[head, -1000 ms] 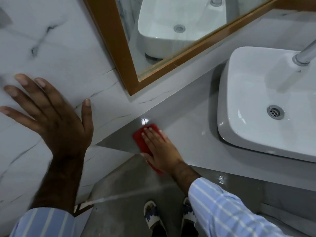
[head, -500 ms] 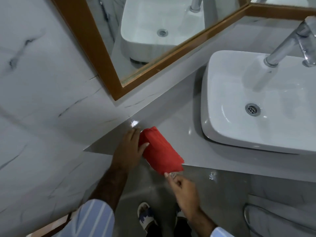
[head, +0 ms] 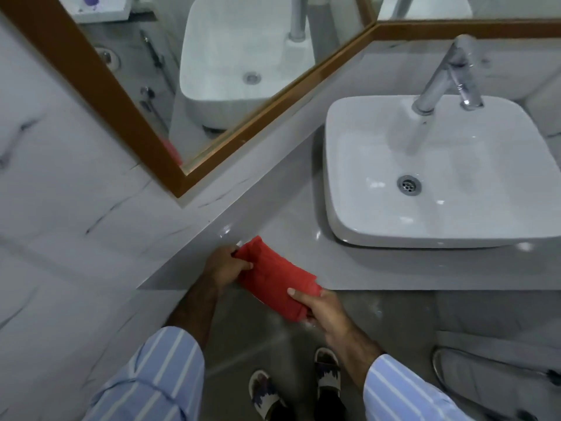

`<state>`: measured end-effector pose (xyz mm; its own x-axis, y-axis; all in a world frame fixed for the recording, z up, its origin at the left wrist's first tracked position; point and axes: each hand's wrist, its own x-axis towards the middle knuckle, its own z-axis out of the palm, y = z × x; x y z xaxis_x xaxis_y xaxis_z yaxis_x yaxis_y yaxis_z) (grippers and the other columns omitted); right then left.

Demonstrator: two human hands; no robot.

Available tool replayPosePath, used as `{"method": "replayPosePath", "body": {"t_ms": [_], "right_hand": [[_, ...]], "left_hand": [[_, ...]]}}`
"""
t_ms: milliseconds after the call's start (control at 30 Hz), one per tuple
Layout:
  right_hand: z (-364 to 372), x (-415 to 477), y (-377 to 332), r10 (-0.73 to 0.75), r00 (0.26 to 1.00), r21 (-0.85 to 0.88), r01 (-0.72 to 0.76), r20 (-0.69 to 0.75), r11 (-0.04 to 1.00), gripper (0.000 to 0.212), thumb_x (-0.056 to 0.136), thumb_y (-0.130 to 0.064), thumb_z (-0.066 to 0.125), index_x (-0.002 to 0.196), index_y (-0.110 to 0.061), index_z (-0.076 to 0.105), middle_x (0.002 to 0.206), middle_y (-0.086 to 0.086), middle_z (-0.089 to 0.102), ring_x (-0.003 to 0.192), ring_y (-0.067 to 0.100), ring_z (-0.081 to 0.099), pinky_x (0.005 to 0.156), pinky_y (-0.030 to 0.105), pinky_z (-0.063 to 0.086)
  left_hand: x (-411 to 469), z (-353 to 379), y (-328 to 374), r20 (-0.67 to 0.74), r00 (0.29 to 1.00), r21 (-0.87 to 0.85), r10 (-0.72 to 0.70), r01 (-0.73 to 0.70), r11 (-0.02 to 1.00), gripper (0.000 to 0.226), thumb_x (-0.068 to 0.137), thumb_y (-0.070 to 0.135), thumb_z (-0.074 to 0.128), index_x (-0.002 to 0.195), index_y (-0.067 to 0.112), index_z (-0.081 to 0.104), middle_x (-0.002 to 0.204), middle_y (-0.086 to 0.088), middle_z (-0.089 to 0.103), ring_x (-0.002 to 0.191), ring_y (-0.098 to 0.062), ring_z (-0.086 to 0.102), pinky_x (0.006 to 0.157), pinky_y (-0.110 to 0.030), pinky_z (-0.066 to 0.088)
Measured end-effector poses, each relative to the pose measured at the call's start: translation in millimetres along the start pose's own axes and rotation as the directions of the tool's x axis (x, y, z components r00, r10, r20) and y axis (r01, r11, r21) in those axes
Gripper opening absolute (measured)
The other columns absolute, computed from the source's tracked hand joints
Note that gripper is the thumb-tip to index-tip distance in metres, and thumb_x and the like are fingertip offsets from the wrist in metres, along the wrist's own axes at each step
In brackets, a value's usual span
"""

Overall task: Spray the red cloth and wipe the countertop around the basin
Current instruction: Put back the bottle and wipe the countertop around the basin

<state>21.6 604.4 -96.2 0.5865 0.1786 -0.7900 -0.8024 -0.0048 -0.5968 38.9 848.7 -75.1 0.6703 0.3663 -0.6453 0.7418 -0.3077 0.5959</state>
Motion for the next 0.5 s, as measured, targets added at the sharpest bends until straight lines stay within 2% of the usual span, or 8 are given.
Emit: {"method": "replayPosePath", "body": {"t_ms": [100, 200, 300, 400, 500], "right_hand": [[-21.8, -14.4, -28.8, -0.093, 0.996, -0.017, 0.093, -0.007, 0.995, 0.035, 0.081, -0.003, 0.087, 0.114, 0.0, 0.077, 0.102, 0.015, 0.083, 0.086, 0.022, 0.082, 0.066, 0.023, 0.063], [-47.9, -31.7, -53.2, -0.214, 0.977, -0.026, 0.214, -0.014, 0.977, 0.029, 0.082, 0.0, 0.086, 0.11, -0.003, 0.079, 0.105, 0.015, 0.083, 0.087, 0.02, 0.081, 0.07, 0.024, 0.064], [-87.1, -57.7, -74.5, -0.321, 0.943, -0.008, 0.322, -0.088, 0.947, 0.025, 0.084, -0.005, 0.085, 0.109, -0.007, 0.08, 0.106, 0.011, 0.083, 0.098, 0.023, 0.08, 0.083, 0.028, 0.065], [-133.2, -88.1, -86.9, -0.374, 0.911, 0.053, 0.388, -0.175, 0.92, 0.016, 0.088, -0.009, 0.083, 0.104, -0.013, 0.081, 0.101, 0.004, 0.084, 0.095, 0.018, 0.081, 0.076, 0.021, 0.063], [-184.6, -124.0, -94.3, -0.377, 0.886, 0.109, 0.417, -0.272, 0.902, 0.011, 0.089, -0.012, 0.083, 0.099, -0.014, 0.081, 0.096, 0.002, 0.085, 0.086, 0.014, 0.081, 0.067, 0.02, 0.062]], "left_hand": [[-24.5, 2.0, 12.8, 0.096, 0.995, -0.327, 0.03, 0.003, 0.945, 0.029, 0.086, -0.009, 0.074, 0.114, -0.005, 0.07, 0.109, -0.026, 0.075, 0.094, -0.031, 0.07, 0.071, -0.032, 0.062], [-45.6, 13.2, 31.6, 0.131, 0.984, -0.5, 0.117, -0.037, 0.865, 0.039, 0.088, -0.013, 0.07, 0.126, -0.008, 0.062, 0.119, -0.027, 0.073, 0.095, -0.03, 0.072, 0.071, -0.028, 0.066], [-60.8, 38.9, 68.1, 0.153, 0.965, -0.572, 0.213, -0.09, 0.816, 0.042, 0.087, -0.015, 0.068, 0.127, -0.006, 0.061, 0.115, -0.023, 0.073, 0.088, -0.022, 0.076, 0.07, -0.022, 0.066], [-84.4, 68.7, 116.4, 0.205, 0.929, -0.597, 0.308, -0.131, 0.792, 0.042, 0.079, -0.002, 0.078, 0.119, 0.003, 0.067, 0.113, -0.017, 0.078, 0.103, -0.031, 0.073, 0.077, -0.025, 0.066], [-120.0, 101.4, 170.2, 0.287, 0.873, -0.552, 0.395, -0.187, 0.813, 0.037, 0.072, 0.013, 0.084, 0.108, 0.016, 0.076, 0.112, -0.014, 0.08, 0.106, -0.029, 0.073, 0.087, -0.032, 0.064]]}}
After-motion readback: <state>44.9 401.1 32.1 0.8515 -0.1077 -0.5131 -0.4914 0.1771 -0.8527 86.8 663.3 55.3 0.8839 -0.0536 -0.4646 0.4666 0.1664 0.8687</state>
